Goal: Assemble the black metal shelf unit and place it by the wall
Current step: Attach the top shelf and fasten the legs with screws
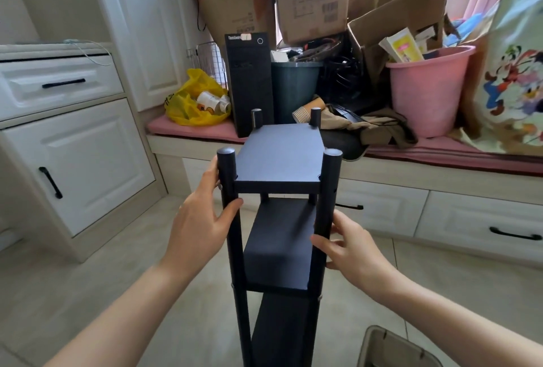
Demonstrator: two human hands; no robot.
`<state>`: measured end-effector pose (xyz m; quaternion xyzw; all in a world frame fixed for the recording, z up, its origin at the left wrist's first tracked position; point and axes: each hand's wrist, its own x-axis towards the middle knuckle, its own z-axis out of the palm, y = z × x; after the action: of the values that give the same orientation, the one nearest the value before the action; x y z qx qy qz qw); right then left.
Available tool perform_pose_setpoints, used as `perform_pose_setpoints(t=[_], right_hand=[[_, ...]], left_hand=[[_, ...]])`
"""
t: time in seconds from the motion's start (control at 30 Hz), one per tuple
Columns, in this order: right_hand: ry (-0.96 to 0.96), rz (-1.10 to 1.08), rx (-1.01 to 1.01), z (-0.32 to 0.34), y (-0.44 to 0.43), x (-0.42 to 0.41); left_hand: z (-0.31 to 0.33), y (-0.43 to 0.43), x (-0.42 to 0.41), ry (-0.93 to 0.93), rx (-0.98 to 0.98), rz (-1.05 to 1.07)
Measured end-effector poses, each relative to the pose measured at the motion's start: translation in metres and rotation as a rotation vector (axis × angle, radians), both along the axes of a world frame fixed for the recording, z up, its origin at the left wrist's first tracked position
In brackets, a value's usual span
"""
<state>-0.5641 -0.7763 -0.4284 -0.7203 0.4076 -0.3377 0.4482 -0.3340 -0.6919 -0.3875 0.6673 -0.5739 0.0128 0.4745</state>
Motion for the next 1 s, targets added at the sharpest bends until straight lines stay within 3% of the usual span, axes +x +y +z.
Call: perform_pose_setpoints(t=[0.2, 0.53, 0.67, 0.77, 0.87, 1.0], right_hand=[[0.093, 0.075, -0.016, -0.004, 0.006, 0.004], [0.130, 0.191, 0.025, -0.006, 0.012, 0.006], [0.148, 0.192, 0.014, -0.005, 0.012, 0.007], [0.153, 0.196, 0.009, -0.003, 0.012, 0.005], [0.152, 0.194, 0.008, -0.003, 0.012, 0.003], [0.156, 0.186, 0.009, -0.002, 0.011, 0.000]], left_hand=[[-0.005, 0.004, 0.004, 0.116, -0.029, 0.029], [-0.009, 0.027, 0.010, 0.147, 0.032, 0.106], [-0.002, 0.031, 0.011, 0.117, 0.144, 0.226], [0.003, 0.032, 0.012, 0.075, 0.359, 0.318], [0.005, 0.032, 0.002, 0.262, 0.544, 0.185], [-0.001, 0.030, -0.019, 0.612, 0.555, -0.150]])
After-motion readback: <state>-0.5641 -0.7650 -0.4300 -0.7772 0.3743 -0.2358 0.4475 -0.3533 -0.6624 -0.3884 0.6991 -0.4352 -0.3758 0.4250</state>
